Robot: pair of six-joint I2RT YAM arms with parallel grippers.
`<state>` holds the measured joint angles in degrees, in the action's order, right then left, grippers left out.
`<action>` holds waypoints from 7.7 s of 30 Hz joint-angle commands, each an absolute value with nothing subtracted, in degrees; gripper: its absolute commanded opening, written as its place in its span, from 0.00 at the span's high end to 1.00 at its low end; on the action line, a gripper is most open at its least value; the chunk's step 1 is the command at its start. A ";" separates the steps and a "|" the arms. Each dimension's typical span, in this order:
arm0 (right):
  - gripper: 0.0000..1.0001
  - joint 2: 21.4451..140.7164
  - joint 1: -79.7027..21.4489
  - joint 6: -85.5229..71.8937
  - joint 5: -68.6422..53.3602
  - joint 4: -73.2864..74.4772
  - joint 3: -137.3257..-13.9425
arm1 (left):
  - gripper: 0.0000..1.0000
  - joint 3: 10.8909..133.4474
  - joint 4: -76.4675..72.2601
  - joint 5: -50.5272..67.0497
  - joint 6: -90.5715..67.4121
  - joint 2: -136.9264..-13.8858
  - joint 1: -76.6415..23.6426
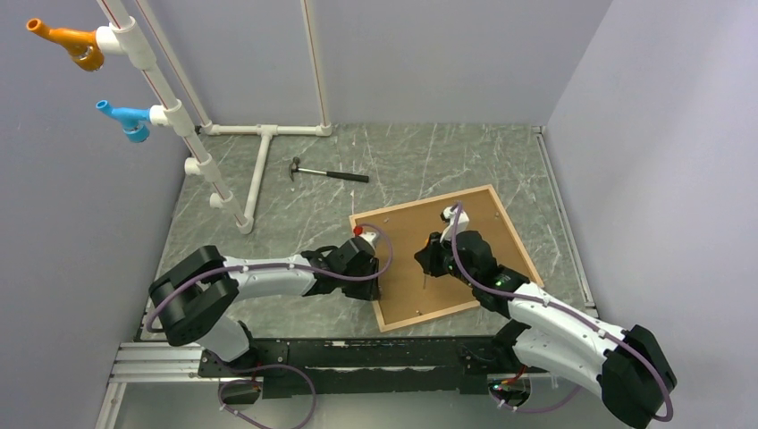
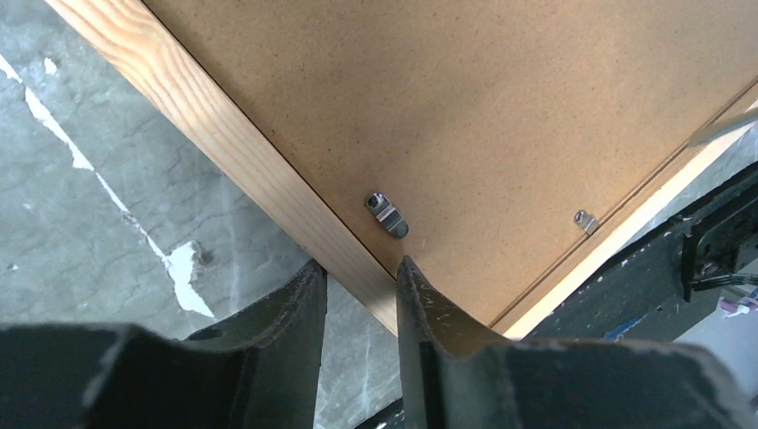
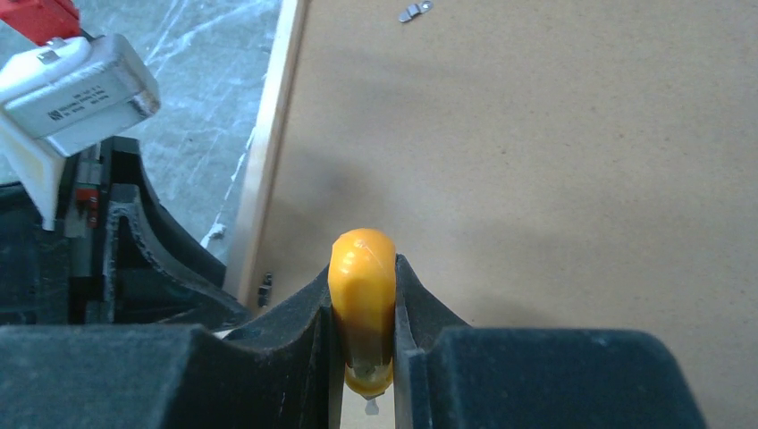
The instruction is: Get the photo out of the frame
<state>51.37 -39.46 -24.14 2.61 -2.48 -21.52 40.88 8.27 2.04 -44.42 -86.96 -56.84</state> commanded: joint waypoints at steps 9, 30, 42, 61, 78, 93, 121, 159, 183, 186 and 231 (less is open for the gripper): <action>1.00 49.58 -39.28 -27.15 7.18 4.31 -27.44 | 1.00 51.85 19.72 -6.86 -29.29 -99.74 -55.65; 1.00 60.43 -37.80 -25.30 0.97 -1.44 -31.30 | 0.71 65.04 28.33 -3.72 -27.13 -100.19 -39.20; 1.00 65.84 -37.68 -22.94 -4.40 -17.19 -27.18 | 0.21 53.90 30.81 -0.53 -43.91 -79.28 -39.21; 1.00 51.90 -37.70 -22.74 -5.09 -23.12 -16.92 | 0.22 34.71 10.06 1.68 -102.36 -74.59 -46.39; 1.00 50.39 -37.67 -22.69 -6.24 -23.07 -16.38 | 0.43 35.97 13.71 -4.72 -114.50 -83.62 -51.33; 1.00 49.21 -37.70 -21.97 -5.30 -22.75 -16.00 | 0.57 37.35 16.18 -7.79 -114.20 -88.42 -51.03; 1.00 62.19 -37.86 -21.72 -7.64 -22.30 -23.95 | 1.00 44.60 18.47 -11.66 -69.53 -92.53 -34.73; 1.00 112.85 -40.65 -24.53 -14.86 -27.10 -66.29 | 1.00 42.91 -4.81 17.86 -47.21 -99.32 -20.15; 1.00 117.57 -40.73 -25.51 -17.56 -26.99 -71.45 | 1.00 41.46 -6.77 18.19 -48.52 -100.11 -19.68; 1.00 117.50 -40.77 -25.34 -18.01 -27.06 -70.34 | 1.00 41.63 -6.60 18.24 -48.43 -100.11 -19.50; 1.00 95.33 -40.37 -17.18 -8.50 -10.65 -57.77 | 1.00 41.92 -12.64 21.94 -50.00 -101.12 -18.63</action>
